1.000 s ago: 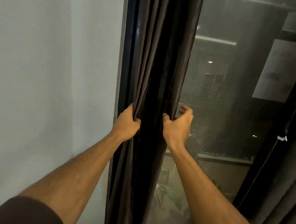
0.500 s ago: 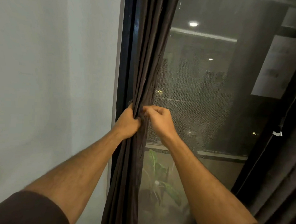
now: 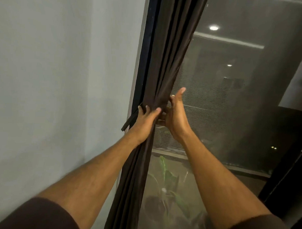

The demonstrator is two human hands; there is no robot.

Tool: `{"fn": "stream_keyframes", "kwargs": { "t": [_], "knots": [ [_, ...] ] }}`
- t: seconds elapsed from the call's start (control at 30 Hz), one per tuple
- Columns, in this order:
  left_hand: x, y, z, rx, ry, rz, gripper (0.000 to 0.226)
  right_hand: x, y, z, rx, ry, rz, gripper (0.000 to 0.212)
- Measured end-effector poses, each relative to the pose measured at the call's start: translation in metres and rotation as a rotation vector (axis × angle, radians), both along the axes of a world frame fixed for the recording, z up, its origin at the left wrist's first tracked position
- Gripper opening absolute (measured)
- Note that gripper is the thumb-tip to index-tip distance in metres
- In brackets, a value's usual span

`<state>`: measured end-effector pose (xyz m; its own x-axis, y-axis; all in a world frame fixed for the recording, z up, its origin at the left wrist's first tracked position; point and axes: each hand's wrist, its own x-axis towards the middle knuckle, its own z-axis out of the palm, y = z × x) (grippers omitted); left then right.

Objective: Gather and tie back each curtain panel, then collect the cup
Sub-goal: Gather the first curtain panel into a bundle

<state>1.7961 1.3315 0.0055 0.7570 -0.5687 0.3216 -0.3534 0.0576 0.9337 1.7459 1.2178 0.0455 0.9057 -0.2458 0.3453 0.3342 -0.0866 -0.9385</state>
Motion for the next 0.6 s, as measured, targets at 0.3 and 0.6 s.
{"fn": "stream_keyframes", "kwargs": {
  "t": [0.3, 0.6],
  "knots": [
    [0.02, 0.016, -0.007, -0.182, -0.045, 0.189, 0.011, 0.021, -0.014, 0.0, -0.274, -0.007, -0.362, 0.036],
    [0.046, 0.021, -0.018, 0.079, -0.084, 0.562, 0.029, 0.019, -0.02, -0.009, -0.268, -0.023, -0.352, 0.042]
  ]
}}
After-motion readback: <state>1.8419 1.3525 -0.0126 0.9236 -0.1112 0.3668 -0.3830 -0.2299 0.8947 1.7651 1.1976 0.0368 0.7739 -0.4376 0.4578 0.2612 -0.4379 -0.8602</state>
